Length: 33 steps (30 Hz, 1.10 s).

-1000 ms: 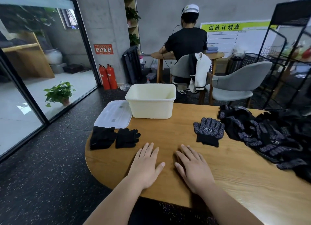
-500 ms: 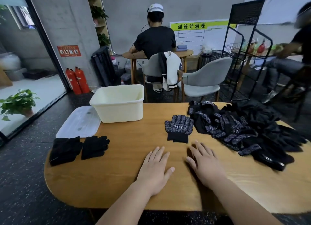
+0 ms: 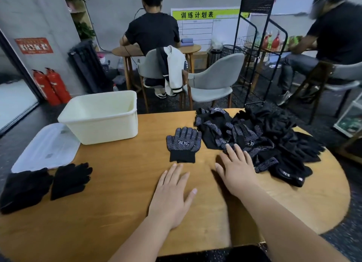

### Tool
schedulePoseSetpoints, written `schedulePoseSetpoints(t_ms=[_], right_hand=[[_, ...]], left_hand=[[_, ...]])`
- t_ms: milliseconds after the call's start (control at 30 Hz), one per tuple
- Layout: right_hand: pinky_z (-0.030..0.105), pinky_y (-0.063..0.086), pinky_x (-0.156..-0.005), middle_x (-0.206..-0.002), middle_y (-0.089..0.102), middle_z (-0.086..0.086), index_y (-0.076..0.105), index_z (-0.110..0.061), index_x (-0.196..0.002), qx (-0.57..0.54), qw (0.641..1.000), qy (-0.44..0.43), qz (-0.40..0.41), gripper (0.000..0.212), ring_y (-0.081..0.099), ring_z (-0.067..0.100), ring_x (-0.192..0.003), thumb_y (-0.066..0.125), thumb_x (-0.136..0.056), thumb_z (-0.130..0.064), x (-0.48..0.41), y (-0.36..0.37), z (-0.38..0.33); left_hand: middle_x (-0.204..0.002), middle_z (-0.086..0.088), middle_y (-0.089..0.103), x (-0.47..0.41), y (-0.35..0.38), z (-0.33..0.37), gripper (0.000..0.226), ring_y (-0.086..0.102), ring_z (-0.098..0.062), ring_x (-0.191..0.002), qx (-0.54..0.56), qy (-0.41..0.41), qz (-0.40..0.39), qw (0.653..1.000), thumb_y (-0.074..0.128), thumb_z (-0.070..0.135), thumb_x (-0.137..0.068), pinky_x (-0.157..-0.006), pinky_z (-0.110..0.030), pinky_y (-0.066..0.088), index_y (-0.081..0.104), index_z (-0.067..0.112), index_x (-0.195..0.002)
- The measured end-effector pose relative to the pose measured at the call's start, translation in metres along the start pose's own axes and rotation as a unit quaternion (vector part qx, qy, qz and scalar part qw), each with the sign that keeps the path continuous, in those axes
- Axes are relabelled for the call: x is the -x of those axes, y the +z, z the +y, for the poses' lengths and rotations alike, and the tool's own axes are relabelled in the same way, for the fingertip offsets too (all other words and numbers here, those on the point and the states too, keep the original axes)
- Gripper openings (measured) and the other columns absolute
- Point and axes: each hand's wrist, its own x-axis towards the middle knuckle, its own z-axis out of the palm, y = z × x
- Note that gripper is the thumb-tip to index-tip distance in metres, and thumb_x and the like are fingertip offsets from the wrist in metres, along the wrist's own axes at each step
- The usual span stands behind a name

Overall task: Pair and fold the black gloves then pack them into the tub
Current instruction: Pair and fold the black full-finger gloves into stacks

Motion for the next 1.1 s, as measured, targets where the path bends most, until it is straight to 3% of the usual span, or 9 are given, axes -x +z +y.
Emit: schedulePoseSetpoints(t_ms=[133,233,300,433,567,667,800,933,1100], right_hand=[[0.052,0.001,-0.130,-0.176,0.011,-0.003,0.032,-0.034,-0.163,-0.014,0.999,-0.034,-0.020,0.101,-0.004,0.030,-0.162,-0.024,-0.089,-0.074,-0.023,-0.003,-0.015],[0.050,-0.002,-0.130,-0.176,0.011,-0.006,0.026,-0.030,-0.165,-0.013,0.998,-0.046,-0.052,0.091,-0.007,0.028,-0.162,-0.011,-0.094,-0.071,-0.033,0.004,-0.030],[0.049,0.000,-0.130,-0.173,0.022,-0.006,0.030,-0.024,-0.164,-0.016,0.999,-0.035,-0.036,0.084,0.000,0.026,-0.162,0.001,-0.099,-0.067,-0.034,0.010,-0.034],[0.048,0.026,-0.125,-0.139,0.065,-0.001,0.069,-0.015,-0.133,-0.059,0.987,-0.037,0.147,0.055,0.044,0.026,-0.144,0.037,-0.103,-0.048,-0.025,0.019,-0.029],[0.040,0.047,-0.098,-0.099,0.072,-0.006,0.078,-0.019,-0.097,-0.117,0.949,-0.090,0.279,0.009,0.064,0.022,-0.106,0.073,-0.090,-0.021,-0.016,0.020,-0.027],[0.039,0.048,-0.077,-0.085,0.069,-0.007,0.074,-0.023,-0.087,-0.140,0.956,-0.061,0.252,0.021,0.064,0.023,-0.085,0.088,-0.077,-0.012,-0.007,0.020,-0.027],[0.031,0.045,-0.066,-0.090,0.067,-0.008,0.071,-0.025,-0.100,-0.175,0.960,-0.056,0.209,0.026,0.064,0.021,-0.076,0.085,-0.082,-0.012,0.008,0.010,-0.029],[0.026,0.053,-0.080,-0.104,0.068,-0.018,0.071,-0.031,-0.109,-0.334,0.930,-0.079,0.134,0.019,0.067,0.007,-0.090,0.074,-0.097,-0.017,0.006,-0.026,-0.032],[0.022,0.051,-0.086,-0.095,0.075,-0.019,0.075,-0.034,-0.107,-0.513,0.849,0.017,0.129,0.016,0.067,0.000,-0.094,0.076,-0.096,-0.021,-0.007,-0.078,-0.011]], left_hand=[[-0.177,0.007,-0.008,-0.001,-0.005,0.002,0.073,-0.025,-0.009,-0.159,0.004,-0.004,-0.004,1.000,0.010,0.070,-0.106,-0.132,-0.040,-0.003,0.017,0.032,-0.168],[-0.177,0.008,-0.005,0.000,-0.006,0.002,0.073,-0.023,-0.008,-0.159,0.012,-0.007,-0.004,1.000,0.011,0.071,-0.106,-0.133,-0.039,-0.004,0.019,0.032,-0.168],[-0.177,0.008,-0.004,-0.001,-0.007,0.002,0.073,-0.023,-0.008,-0.159,0.014,-0.009,-0.006,1.000,0.011,0.071,-0.106,-0.132,-0.039,-0.004,0.019,0.033,-0.168],[-0.177,0.008,-0.003,-0.001,-0.006,0.002,0.074,-0.022,-0.008,-0.159,0.016,-0.013,-0.007,1.000,0.012,0.072,-0.105,-0.133,-0.039,-0.001,0.021,0.033,-0.167],[-0.176,0.010,0.004,0.001,-0.006,0.002,0.071,-0.017,-0.007,-0.160,0.027,-0.018,0.005,0.999,0.015,0.071,-0.106,-0.132,-0.038,0.003,0.030,0.033,-0.164],[-0.173,0.012,0.013,0.002,-0.005,0.001,0.069,-0.008,-0.007,-0.160,0.035,-0.023,0.017,0.999,0.017,0.070,-0.106,-0.131,-0.039,0.010,0.037,0.033,-0.160],[-0.170,0.012,0.019,0.005,-0.005,0.001,0.067,0.000,-0.007,-0.160,0.043,-0.024,0.039,0.998,0.019,0.069,-0.106,-0.130,-0.037,0.014,0.044,0.032,-0.156],[-0.168,0.011,0.021,0.006,-0.004,0.000,0.063,0.006,-0.011,-0.159,0.044,-0.023,0.054,0.997,0.023,0.066,-0.106,-0.130,-0.037,0.018,0.046,0.032,-0.152],[-0.162,0.010,0.029,0.010,-0.004,-0.001,0.059,0.018,-0.012,-0.155,0.054,-0.027,0.083,0.995,0.027,0.064,-0.106,-0.126,-0.038,0.027,0.052,0.030,-0.147]])
